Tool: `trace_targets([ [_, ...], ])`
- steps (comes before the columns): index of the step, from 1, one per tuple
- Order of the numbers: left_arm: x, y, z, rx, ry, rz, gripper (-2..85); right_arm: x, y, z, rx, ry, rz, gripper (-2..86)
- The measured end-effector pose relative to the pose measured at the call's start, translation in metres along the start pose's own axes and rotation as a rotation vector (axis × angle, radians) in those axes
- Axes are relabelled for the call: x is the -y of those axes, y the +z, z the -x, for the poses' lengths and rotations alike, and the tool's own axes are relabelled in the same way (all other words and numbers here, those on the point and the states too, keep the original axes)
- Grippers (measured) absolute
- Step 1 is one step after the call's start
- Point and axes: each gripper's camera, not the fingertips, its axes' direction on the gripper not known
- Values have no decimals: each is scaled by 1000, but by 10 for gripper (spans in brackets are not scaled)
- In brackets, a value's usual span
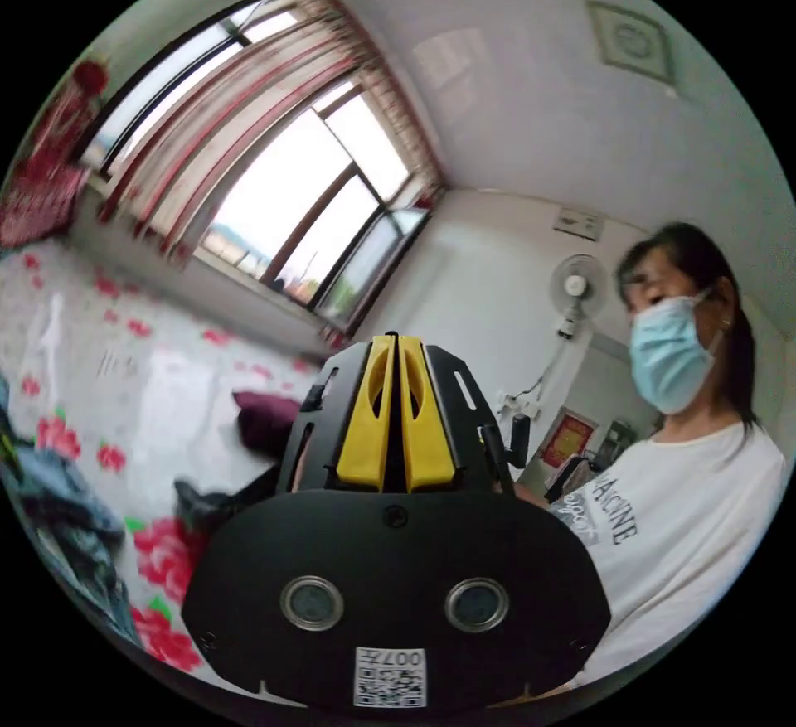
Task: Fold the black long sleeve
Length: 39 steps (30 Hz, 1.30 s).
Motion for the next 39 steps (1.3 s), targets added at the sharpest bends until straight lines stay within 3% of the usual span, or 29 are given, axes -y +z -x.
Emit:
trace_targets([
  [2, 23, -18, -70, -81, 207, -104, -10, 17, -46, 15, -26, -62, -144, 8],
  [5, 38, -42, -151, -57, 447, -213, -10, 39, -111, 48, -64, -172, -338, 9],
  [8, 42, -60, -203, -3, 562, -301, -10, 54, -155, 72, -57, -253, -462, 11],
  [13, 46, -49, -238, 172, 637, -374, -9, 77, -176, 85, -19, -329, -491, 15],
  [15, 58, -25, -230, 278, 622, -349, -8, 98, -155, 81, -35, -330, -387, 19],
  [18, 89, 46, -168, 511, 547, -175, -4, 124, -91, 60, -63, -292, -185, 30],
  [21, 95, 133, -50, 713, 407, 190, 22, 122, -5, 11, -156, -110, -3, 44],
  [23, 66, 156, 51, 839, 128, 457, 67, 103, 35, -22, -212, -24, 145, 53],
  [28, -49, 97, 117, 965, -124, 463, 70, -6, 78, -72, -127, 154, 392, 83],
  [34, -216, 110, 132, 859, -387, 744, 92, -127, 126, -59, -149, 90, 771, 103],
  [39, -261, 188, 134, 730, -311, 1003, 107, -135, 177, -59, -271, -54, 891, 79],
])
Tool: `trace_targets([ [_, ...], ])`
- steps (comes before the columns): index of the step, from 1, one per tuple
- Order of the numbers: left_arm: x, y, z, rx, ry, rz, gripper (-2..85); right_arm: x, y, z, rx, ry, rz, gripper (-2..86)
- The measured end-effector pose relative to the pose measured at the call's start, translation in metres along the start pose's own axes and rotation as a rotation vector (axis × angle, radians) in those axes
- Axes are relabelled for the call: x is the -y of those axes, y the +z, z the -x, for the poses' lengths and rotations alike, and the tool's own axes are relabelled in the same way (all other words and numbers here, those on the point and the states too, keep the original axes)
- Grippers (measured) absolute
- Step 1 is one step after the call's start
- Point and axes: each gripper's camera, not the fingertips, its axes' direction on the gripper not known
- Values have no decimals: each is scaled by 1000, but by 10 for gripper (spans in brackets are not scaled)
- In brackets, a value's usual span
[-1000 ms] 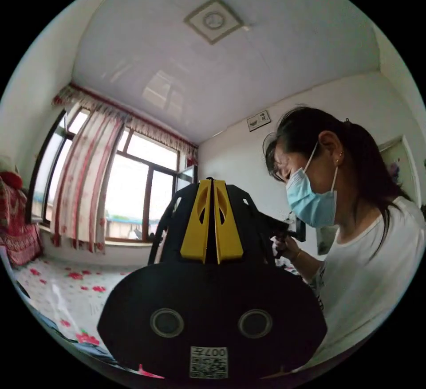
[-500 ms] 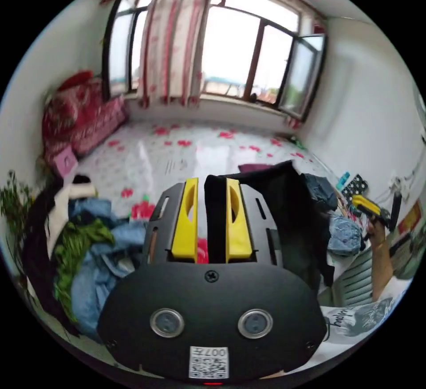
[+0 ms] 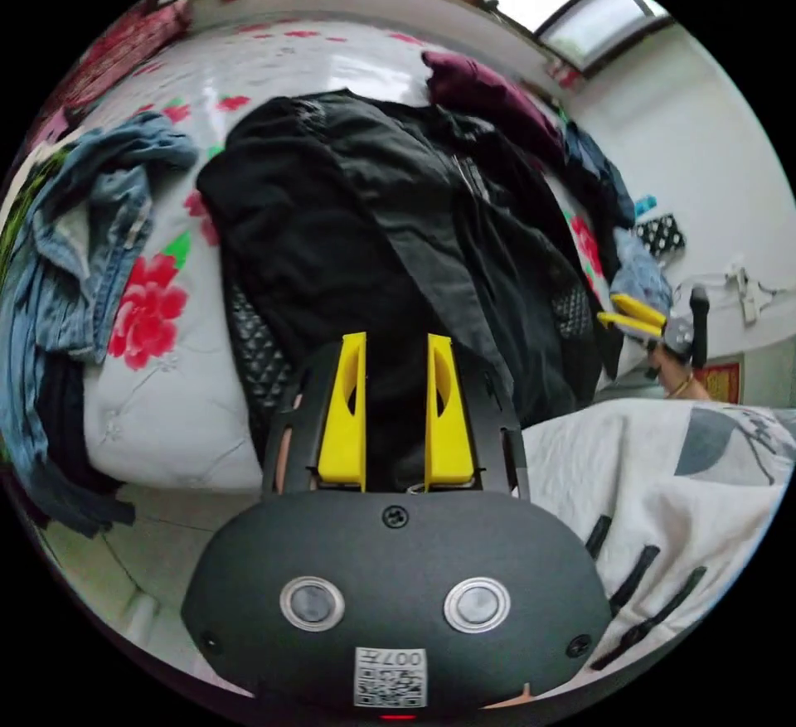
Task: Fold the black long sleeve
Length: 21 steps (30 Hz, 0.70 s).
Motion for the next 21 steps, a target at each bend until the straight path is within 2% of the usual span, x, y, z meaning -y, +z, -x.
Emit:
trace_targets([
  [2, 23, 38, -6, 109, 47, 140, 89, 19, 17, -9, 4, 7, 71, 59],
  [5, 39, 42, 6, 101, 32, 141, 53, 47, 44, -24, 75, -8, 229, 20],
  [7, 46, 39, 17, 70, 41, 158, 22, 60, 40, -37, 97, -22, 232, 9],
  [10, 53, 18, 44, -41, -1, 128, -4, 78, 2, -82, 126, 25, 123, 2],
  [12, 58, -18, 67, -125, -54, 19, -7, 86, -53, -140, 122, 148, -50, 1],
  [14, 71, -95, 107, -143, -108, -176, -8, 85, -97, -189, 87, 271, -187, 1],
  [16, 81, -166, 147, -86, -182, -342, -8, 80, -135, -235, 40, 425, -313, 2],
  [18, 82, -233, 193, -11, -341, -522, -5, 70, -167, -280, -101, 667, -419, 8],
  [20, 70, -291, 241, 82, -527, -711, 4, 68, -174, -294, -134, 723, -436, 17],
  [21, 68, -297, 249, 101, -556, -726, 8, 70, -172, -292, -80, 707, -440, 23],
])
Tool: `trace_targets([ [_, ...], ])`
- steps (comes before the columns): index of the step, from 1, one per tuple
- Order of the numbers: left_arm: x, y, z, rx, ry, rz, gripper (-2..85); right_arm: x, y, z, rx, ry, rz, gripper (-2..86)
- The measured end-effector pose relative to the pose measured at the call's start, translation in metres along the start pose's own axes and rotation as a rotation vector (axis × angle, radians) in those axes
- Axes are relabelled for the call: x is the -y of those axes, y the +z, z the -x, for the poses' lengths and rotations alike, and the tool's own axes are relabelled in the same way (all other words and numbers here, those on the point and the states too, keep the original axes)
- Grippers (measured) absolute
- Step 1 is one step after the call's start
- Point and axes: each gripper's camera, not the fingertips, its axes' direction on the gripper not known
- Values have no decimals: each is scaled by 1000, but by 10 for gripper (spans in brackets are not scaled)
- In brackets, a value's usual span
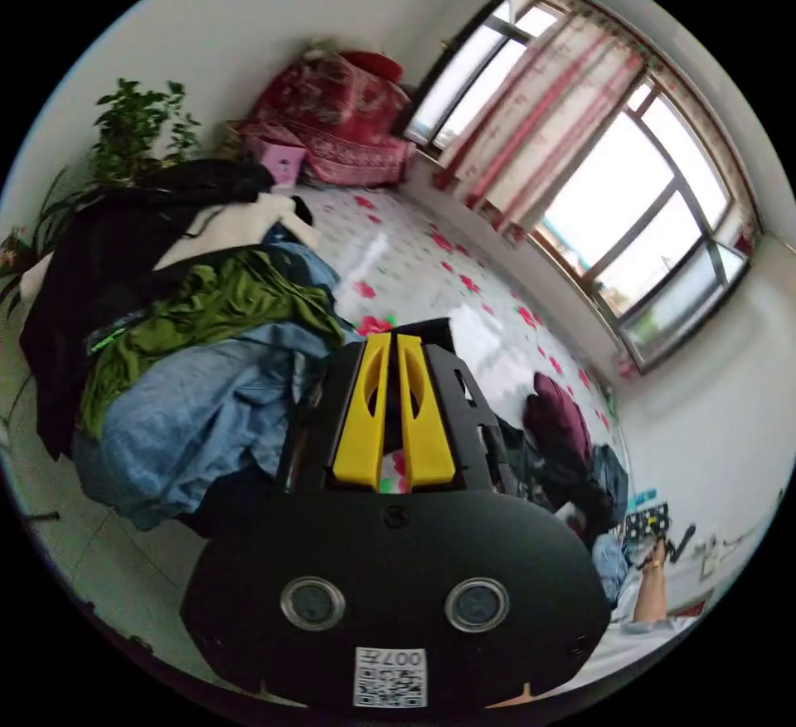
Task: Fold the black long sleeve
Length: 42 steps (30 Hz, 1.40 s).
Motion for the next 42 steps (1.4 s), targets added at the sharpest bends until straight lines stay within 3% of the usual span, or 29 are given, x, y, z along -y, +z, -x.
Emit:
trace_targets([
  [4, -28, 21, 21, 28, 9, 88, 51, -47, 28, 44, 193, -158, 121, 39],
  [11, -238, 96, 24, -80, 37, 656, 61, -200, 67, 99, 386, -365, 516, 72],
  [14, -272, 81, 32, -104, 42, 723, 66, -217, 52, 88, 432, -402, 563, 79],
  [20, -307, 89, 4, -212, 219, 817, 105, -229, 50, 71, 509, -443, 606, 77],
  [24, -312, 98, -12, -35, 267, 829, 36, -250, 59, 96, 522, -576, 634, 52],
  [29, -292, 85, -34, -55, 359, 901, -5, -241, 57, 101, 511, -646, 700, 27],
  [34, -288, 36, -47, -50, 457, 842, -8, -219, -6, 51, 576, -620, 567, 18],
  [37, -324, 45, -27, -12, 394, 917, -7, -241, -2, 39, 589, -599, 624, 23],
  [39, -340, 46, -13, 3, 281, 928, -7, -270, 24, 49, 478, -611, 771, 28],
  [42, -342, 27, -4, 5, 190, 871, -8, -281, 23, 61, 362, -691, 748, 34],
])
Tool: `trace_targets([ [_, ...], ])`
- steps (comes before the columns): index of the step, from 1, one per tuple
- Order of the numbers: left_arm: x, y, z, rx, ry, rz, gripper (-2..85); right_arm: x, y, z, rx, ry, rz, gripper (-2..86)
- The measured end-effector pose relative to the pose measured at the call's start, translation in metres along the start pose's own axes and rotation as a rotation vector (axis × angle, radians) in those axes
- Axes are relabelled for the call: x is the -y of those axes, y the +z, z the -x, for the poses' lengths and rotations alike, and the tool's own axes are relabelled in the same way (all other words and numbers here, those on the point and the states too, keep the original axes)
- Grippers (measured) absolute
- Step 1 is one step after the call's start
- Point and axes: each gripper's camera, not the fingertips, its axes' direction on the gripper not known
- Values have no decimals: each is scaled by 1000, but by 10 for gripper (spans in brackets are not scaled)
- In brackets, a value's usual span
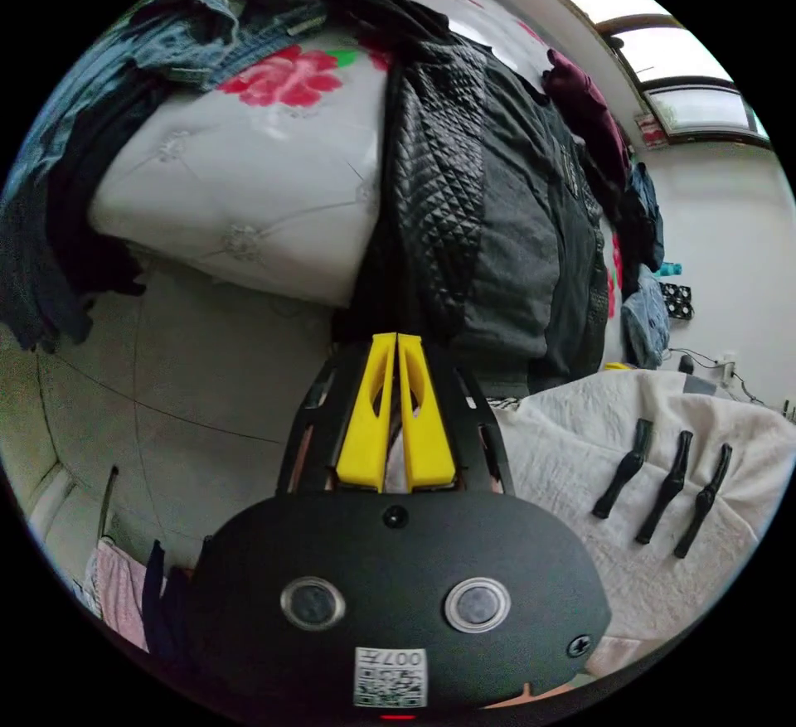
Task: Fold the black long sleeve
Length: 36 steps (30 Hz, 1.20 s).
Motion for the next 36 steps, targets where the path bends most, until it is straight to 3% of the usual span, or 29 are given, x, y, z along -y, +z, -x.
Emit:
trace_targets([
  [5, 14, -42, 2, 113, 10, -104, -2, 25, -26, -14, -79, 63, -145, 51],
  [12, 104, -81, 10, -6, -55, -276, 49, 130, -61, -28, -118, 82, -334, 59],
  [21, 263, -106, 29, 13, -125, -335, 86, 286, -62, -50, -208, 117, -328, 42],
  [25, 307, -96, 63, -5, -228, -296, 43, 333, -31, -64, -221, 132, -250, 26],
  [27, 310, -95, 77, -70, -248, -306, 9, 355, 1, -76, -300, 138, -130, 10],
  [30, 296, -114, 92, -128, -246, -386, -6, 360, 10, -98, -442, 205, -110, 1],
  [33, 272, -123, 103, -195, -258, -460, -8, 358, 4, -117, -325, 283, -179, -1],
  [36, 239, -106, 125, -353, -400, -540, -8, 354, 9, -109, -366, 279, -198, -2],
])
